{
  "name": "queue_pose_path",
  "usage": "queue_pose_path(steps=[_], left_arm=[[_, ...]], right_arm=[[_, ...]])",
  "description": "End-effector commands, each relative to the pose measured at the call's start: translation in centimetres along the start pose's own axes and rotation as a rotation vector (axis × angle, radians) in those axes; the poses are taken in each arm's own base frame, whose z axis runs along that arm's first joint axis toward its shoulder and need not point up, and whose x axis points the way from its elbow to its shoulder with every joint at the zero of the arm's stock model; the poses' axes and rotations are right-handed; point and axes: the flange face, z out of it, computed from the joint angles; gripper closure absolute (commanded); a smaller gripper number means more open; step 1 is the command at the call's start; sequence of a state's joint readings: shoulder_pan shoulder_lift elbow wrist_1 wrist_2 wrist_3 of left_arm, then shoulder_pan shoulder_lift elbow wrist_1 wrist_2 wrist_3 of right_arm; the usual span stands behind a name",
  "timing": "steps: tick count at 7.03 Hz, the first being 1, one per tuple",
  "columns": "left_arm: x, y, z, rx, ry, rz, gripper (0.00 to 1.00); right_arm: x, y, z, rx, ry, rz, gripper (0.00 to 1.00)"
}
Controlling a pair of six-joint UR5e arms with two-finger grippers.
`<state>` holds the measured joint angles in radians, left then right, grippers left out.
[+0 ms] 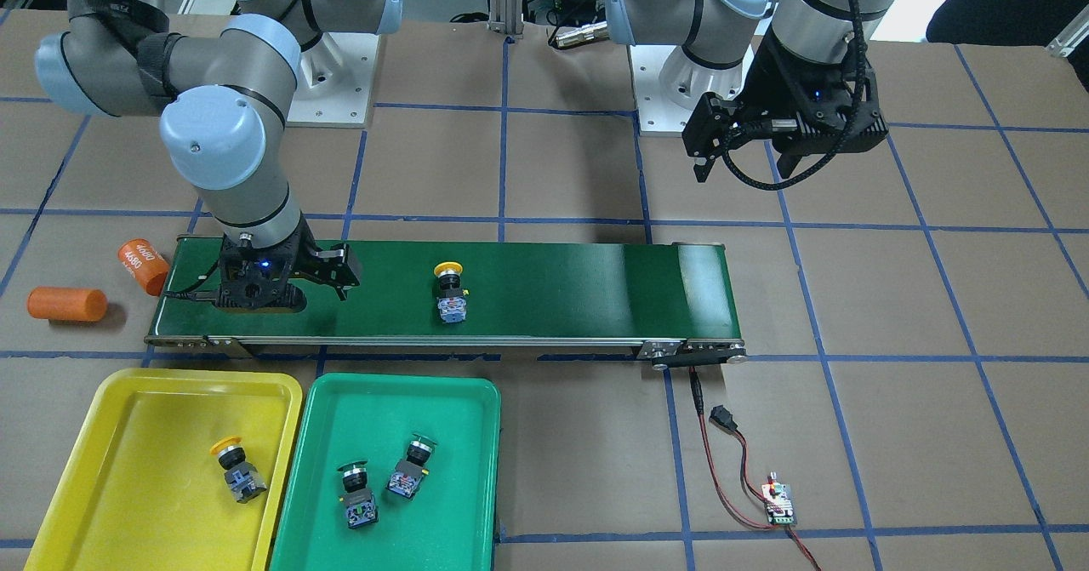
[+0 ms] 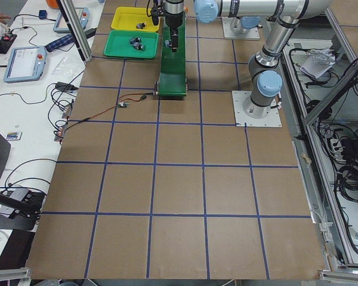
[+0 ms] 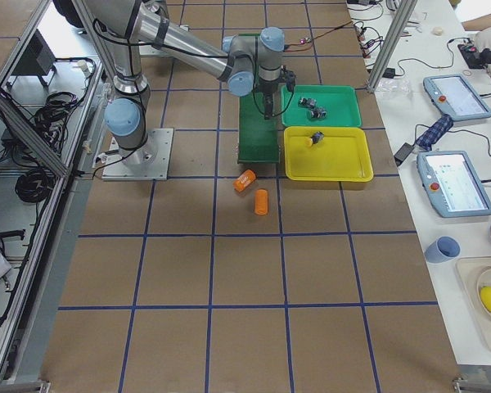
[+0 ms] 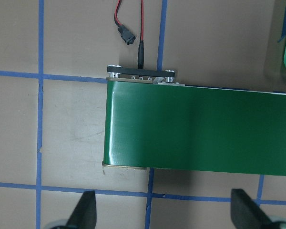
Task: Sort buttons by color to trays
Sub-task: 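Move the right gripper back over the belt toward the next yellow button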
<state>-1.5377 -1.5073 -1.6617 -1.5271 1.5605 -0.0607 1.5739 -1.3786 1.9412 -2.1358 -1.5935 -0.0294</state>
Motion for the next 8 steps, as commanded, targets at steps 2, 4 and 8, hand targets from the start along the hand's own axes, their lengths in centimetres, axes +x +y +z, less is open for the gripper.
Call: queue_pose_path(steps=[2, 4, 8], left_arm=[[-0.11, -0.06, 0.24, -0.005, -0.001, -0.001, 0.00], [-0.20, -0.09, 0.24, -0.005, -0.003, -0.001, 0.00], [-0.16, -0.32, 0.64, 0.008, 0.001, -0.004, 0.00]], right_arm=[[0.00, 0.03, 0.22, -0.004, 0.000, 0.006, 0.00], [-0.02, 0.05, 0.24, -0.005, -0.001, 0.005, 0.00], [-0.02, -0.01, 0.46, -0.008, -0.001, 0.006, 0.00]])
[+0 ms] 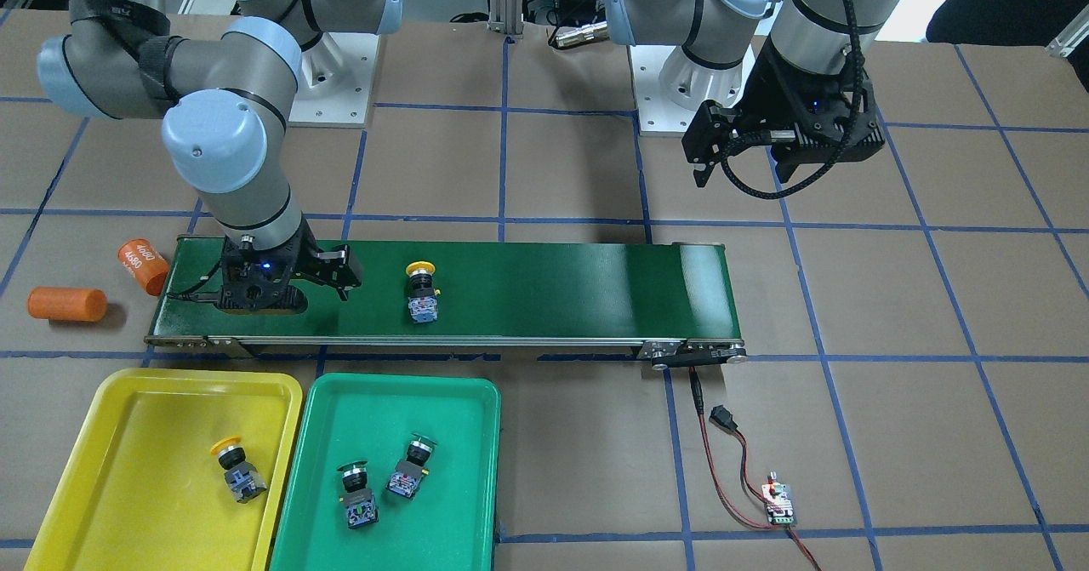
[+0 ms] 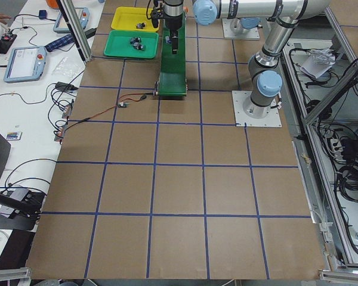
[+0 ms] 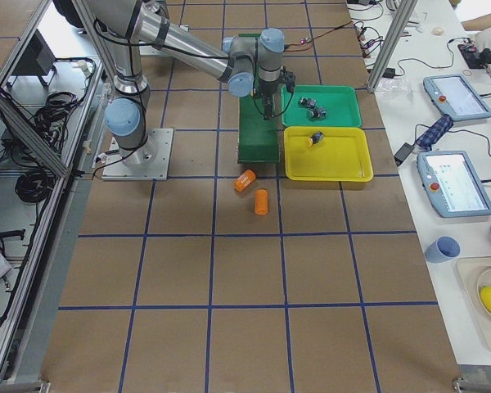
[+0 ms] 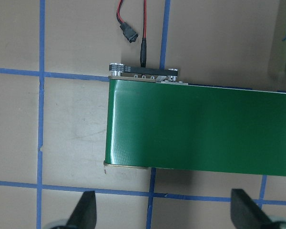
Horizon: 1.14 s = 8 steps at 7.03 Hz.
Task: Sort buttons by color to trays
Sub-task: 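Move the right gripper back over the belt toward the next yellow button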
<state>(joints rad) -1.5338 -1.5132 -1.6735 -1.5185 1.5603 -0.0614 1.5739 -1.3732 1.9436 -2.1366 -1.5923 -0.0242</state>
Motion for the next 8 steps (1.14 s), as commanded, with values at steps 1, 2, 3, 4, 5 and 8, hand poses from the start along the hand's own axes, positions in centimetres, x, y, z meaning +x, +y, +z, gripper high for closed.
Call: queue_pose_path(steps=[1, 2, 3, 4, 5, 8], left_arm=[[0.02, -0.17, -0.17, 0.020, 0.002, 0.001, 0.00], [-0.04, -0.25, -0.11, 0.020, 0.001, 0.001, 0.00], [-0.06, -0.21, -0.18, 0.022, 0.000, 0.002, 0.00], [0.01, -0.12, -0.34, 0.026, 0.008, -0.002, 0.00], [-0.03, -0.13, -0.34, 0.026, 0.003, 0.005, 0.00], [-0.07, 0.05, -0.65, 0.034, 0.001, 0.014, 0.00]], right_arm=[[-0.01, -0.01, 0.31, -0.006, 0.000, 0.000, 0.00], [-0.01, 0.04, 0.38, -0.008, 0.000, 0.001, 0.00], [-0.09, 0.06, 0.38, -0.008, 0.000, 0.000, 0.00], [-0.09, 0.01, 0.31, -0.006, 0.000, 0.000, 0.00], [-0.09, 0.08, 0.30, -0.006, 0.000, 0.000, 0.00], [-0.65, 0.53, -0.07, 0.000, -0.001, 0.022, 0.00]])
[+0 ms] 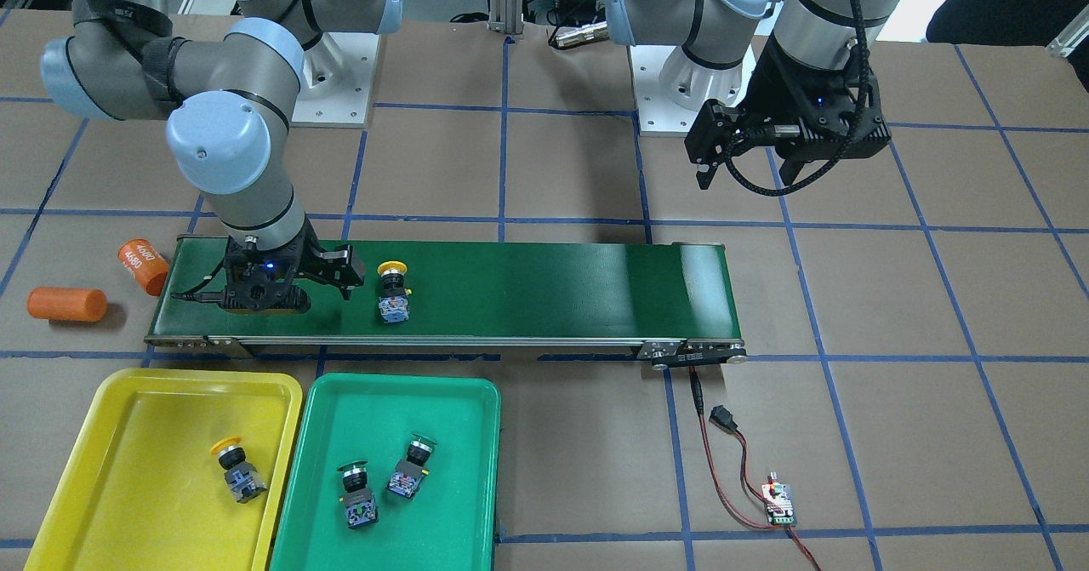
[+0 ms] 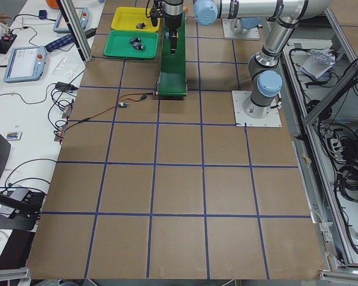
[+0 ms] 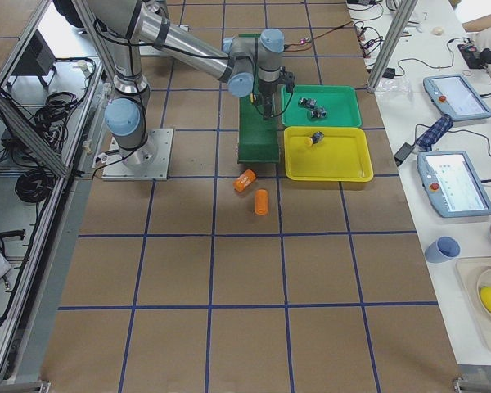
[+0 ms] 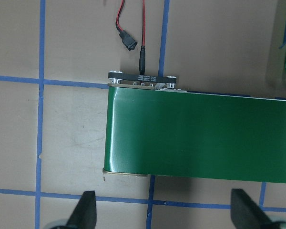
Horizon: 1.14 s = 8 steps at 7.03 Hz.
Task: Sort buttons by color to trays
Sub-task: 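Move the right gripper back over the belt toward the next yellow button, then lower the right gripper and grasp the yellow push-button on the belt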
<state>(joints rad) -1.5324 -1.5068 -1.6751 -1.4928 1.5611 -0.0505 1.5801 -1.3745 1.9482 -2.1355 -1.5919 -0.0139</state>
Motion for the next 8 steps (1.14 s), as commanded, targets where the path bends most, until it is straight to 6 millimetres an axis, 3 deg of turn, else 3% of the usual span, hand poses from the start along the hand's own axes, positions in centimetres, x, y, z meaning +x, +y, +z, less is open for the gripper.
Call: queue_pose_path(steps=[1, 3, 4, 6, 8], left_arm=[[-0.1, 0.0, -0.1, 0.004, 0.000, 0.001, 0.00], [-0.5, -0.1, -0.1, 0.002, -0.001, -0.006, 0.00], [-0.6, -0.2, 0.0, 0.001, 0.001, -0.008, 0.00], [-1.3, -0.2, -0.4, 0.009, -0.001, -0.023, 0.00], [-1.4, -0.2, -0.3, 0.007, -0.001, -0.026, 0.00]], right_arm=[[-0.5, 0.4, -0.8, 0.015, -0.015, 0.026, 0.00], [-2.5, 1.6, -3.5, 0.067, -0.021, -0.013, 0.00], [-3.9, 1.9, -3.1, 0.063, -0.023, -0.031, 0.00], [-4.6, 1.4, -1.4, 0.054, -0.020, -0.033, 0.00], [-6.4, 0.5, 1.6, 0.076, 0.006, -0.070, 0.00]])
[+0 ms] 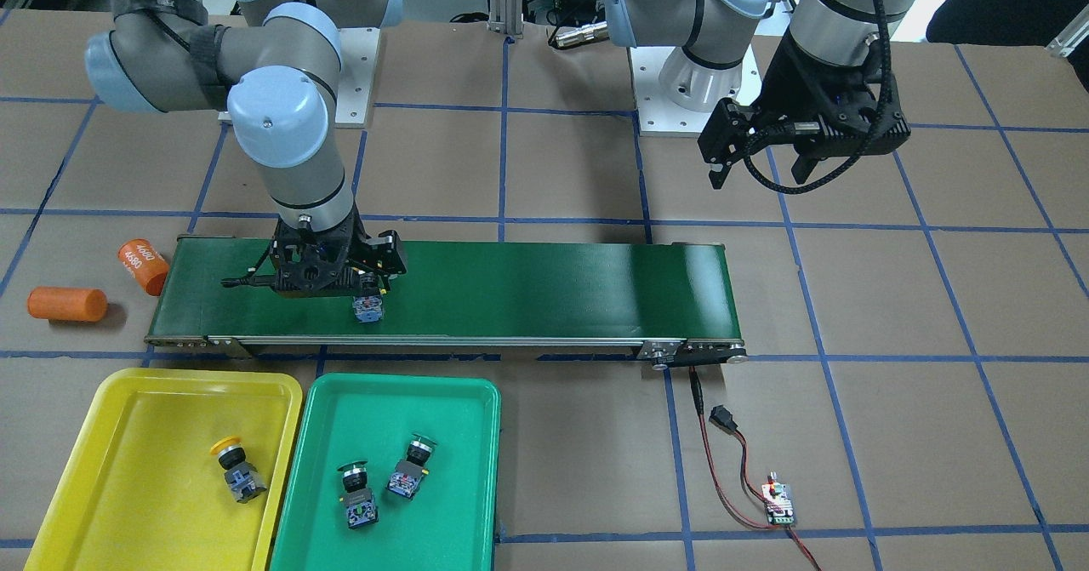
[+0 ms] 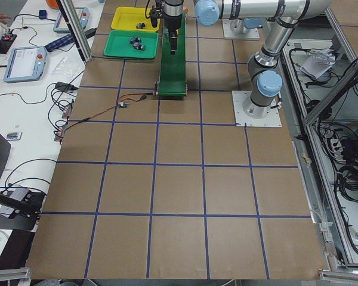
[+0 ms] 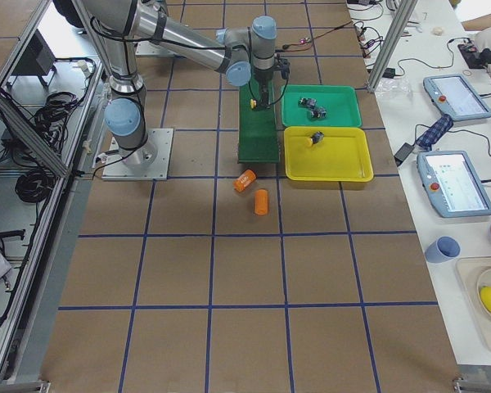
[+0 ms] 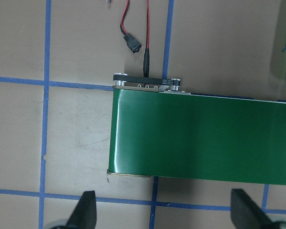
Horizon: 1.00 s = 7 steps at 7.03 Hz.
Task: Sort buttons by color to trays
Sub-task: 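Lower the right gripper and grasp the yellow push-button on the belt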
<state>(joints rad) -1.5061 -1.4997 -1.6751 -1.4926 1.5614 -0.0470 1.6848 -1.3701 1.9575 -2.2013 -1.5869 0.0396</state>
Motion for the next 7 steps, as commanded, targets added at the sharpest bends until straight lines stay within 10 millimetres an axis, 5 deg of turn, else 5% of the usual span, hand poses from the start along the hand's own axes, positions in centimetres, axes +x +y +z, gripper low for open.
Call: queue_pose_path(steps=[1, 3, 7], left_arm=[[-0.1, -0.1, 0.0, -0.001, 0.000, -0.008, 0.00], [-0.2, -0.5, 0.5, -0.010, 0.001, -0.017, 0.00], [-0.3, -0.4, 0.4, -0.005, -0.001, -0.005, 0.00]], right_arm=[[-0.8, -0.8, 2.2, 0.032, 0.047, -0.026, 0.07], [-0.6, -1.2, 1.8, 0.041, 0.061, -0.034, 0.50], [0.7, -3.1, 0.0, 0.090, 0.060, -0.009, 0.55]])
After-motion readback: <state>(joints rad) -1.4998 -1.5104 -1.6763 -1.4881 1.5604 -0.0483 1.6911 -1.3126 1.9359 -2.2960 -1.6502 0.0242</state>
